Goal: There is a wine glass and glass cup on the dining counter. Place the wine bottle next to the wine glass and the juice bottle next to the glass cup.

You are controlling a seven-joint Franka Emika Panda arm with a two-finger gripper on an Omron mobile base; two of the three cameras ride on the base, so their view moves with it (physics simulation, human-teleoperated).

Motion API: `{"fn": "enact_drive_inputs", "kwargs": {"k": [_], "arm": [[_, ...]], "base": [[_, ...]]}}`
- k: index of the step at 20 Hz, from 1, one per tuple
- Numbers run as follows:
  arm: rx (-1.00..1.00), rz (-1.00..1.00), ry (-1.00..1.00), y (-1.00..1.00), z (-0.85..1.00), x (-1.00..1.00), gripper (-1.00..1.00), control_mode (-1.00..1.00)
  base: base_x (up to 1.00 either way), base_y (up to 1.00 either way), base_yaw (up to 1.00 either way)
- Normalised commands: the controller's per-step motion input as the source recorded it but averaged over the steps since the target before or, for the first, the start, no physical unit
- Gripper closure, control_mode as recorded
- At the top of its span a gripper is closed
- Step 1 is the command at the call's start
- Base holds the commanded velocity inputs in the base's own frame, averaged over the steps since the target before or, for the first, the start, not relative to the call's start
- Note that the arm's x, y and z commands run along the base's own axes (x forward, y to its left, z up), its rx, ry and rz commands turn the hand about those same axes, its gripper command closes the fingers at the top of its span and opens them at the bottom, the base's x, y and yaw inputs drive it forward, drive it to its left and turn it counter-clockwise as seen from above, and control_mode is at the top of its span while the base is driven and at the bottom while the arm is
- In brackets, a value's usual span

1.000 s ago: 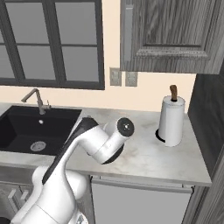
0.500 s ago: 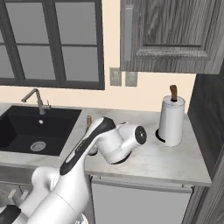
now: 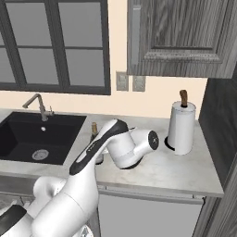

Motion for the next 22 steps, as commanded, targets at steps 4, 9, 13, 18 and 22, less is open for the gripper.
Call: {"fn": "enact_drive_inputs", "kwargs": {"k": [4, 9, 13, 18, 22], "arm": [[0.0, 0.0, 0.0, 0.24, -0.02, 0.02, -1.0, -1.0], [0.0, 0.0, -0.02, 0.23, -0.09, 0.18, -1.0, -1.0], [0.02, 0.02, -0.02, 0.12, -0.05, 0.2, -1.0, -1.0], [0.04, 0.06, -0.01, 0.05, -0.06, 0.18, -1.0, -1.0], [0.0, 0.04, -0.02, 0.09, -0.06, 0.13, -1.0, -1.0]], "base": [[0.0, 0.0, 0.0], [0.0, 0.0, 0.0], [0.0, 0.0, 0.0], [0.0, 0.0, 0.0], [0.0, 0.0, 0.0]]}}
